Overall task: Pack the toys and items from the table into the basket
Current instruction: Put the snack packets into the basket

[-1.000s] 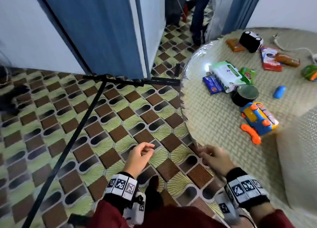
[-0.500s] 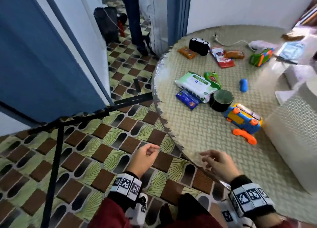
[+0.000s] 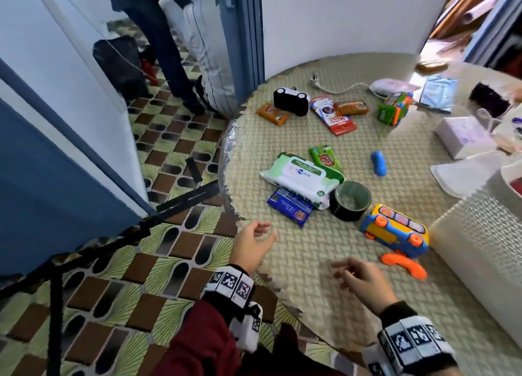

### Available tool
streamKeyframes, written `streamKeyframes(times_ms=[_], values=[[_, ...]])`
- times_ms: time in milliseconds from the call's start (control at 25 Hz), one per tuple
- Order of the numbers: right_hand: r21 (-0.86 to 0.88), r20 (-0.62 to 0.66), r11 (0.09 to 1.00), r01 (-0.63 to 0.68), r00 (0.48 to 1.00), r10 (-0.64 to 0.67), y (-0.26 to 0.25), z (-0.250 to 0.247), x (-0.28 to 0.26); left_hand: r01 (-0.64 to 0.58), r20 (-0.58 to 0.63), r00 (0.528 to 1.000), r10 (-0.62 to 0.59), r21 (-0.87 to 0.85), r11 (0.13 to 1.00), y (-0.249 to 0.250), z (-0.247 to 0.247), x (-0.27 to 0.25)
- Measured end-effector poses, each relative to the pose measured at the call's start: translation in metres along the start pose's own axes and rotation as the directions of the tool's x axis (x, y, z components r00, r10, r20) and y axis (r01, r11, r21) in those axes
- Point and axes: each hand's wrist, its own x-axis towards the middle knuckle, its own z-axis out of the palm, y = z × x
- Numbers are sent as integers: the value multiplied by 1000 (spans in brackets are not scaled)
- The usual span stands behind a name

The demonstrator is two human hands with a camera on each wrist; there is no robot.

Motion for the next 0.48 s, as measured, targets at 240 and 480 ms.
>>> streamKeyframes(times_ms=[240, 480], values=[[-40, -57, 999, 8, 998, -10, -26, -1, 35, -12, -38, 999, 16, 113, 994, 2, 11, 78], [-43, -191, 996, -82, 979, 72, -45, 4, 70, -98, 113, 992, 51, 464, 880, -8, 29, 143]])
